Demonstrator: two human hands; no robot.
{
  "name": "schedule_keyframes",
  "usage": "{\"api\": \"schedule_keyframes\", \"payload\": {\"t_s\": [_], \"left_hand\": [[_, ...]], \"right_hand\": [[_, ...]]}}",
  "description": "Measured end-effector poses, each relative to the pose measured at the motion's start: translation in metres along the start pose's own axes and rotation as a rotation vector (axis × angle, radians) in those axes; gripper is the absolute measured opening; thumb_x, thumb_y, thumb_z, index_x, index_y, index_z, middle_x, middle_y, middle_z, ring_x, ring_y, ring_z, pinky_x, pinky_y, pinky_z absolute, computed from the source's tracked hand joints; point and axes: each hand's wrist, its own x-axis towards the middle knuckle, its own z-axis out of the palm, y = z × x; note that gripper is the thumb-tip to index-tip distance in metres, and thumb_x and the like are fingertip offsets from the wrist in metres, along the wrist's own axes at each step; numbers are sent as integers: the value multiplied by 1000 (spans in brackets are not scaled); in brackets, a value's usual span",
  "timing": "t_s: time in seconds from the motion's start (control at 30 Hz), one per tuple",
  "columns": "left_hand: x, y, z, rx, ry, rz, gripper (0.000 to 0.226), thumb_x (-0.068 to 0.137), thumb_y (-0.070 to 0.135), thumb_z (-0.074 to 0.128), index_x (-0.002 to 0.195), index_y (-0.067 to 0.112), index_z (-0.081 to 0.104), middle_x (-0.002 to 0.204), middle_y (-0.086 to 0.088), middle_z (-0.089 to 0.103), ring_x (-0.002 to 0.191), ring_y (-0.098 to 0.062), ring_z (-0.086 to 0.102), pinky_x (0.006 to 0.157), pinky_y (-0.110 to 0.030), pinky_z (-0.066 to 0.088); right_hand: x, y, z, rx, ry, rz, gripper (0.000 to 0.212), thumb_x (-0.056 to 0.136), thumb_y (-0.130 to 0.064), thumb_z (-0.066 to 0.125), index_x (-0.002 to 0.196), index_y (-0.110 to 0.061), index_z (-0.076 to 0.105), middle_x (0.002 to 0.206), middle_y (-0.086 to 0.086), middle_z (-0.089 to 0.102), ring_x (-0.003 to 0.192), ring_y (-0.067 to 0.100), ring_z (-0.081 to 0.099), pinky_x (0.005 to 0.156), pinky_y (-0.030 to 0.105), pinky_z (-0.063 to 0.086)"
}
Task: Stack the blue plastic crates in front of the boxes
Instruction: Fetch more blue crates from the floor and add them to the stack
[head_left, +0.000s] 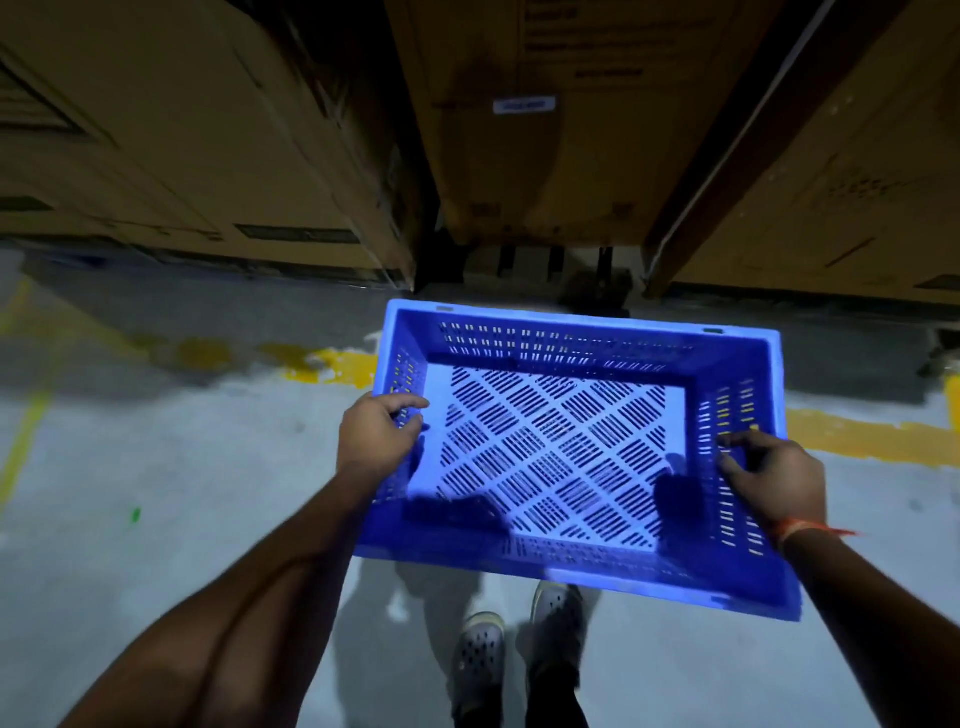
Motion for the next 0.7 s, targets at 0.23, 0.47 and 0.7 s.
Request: {"api": "schedule_keyframes", "payload": {"t_s": [0.23, 0.47, 0.7], "left_hand": [[0, 1, 1, 25, 3, 42, 25, 75, 34, 76, 98, 41, 75, 62, 5, 58, 53, -5, 53, 64, -23, 47], [5, 0, 5, 41, 6, 91, 34, 73, 36, 78, 106, 40, 74, 60, 8, 53, 59, -14, 56, 62, -26, 45], [-2, -5, 8, 1, 9, 136, 36, 73, 29, 82, 107, 36, 75, 69, 7, 57, 66, -15, 58, 68, -25, 47]], "right_hand": [[-8, -1, 0, -40, 25, -2, 24, 74, -23, 79, 97, -23, 74, 59, 5, 62, 70, 30, 65, 63, 29, 43], [-3, -1, -2, -71, 15, 9, 19, 76, -25, 78, 94, -21, 76, 59, 5, 63, 70, 31, 66, 64, 30, 44], [-4, 3, -2, -99, 31, -37, 22, 75, -26, 78, 96, -22, 75, 61, 5, 63, 71, 31, 66, 66, 32, 47]]}}
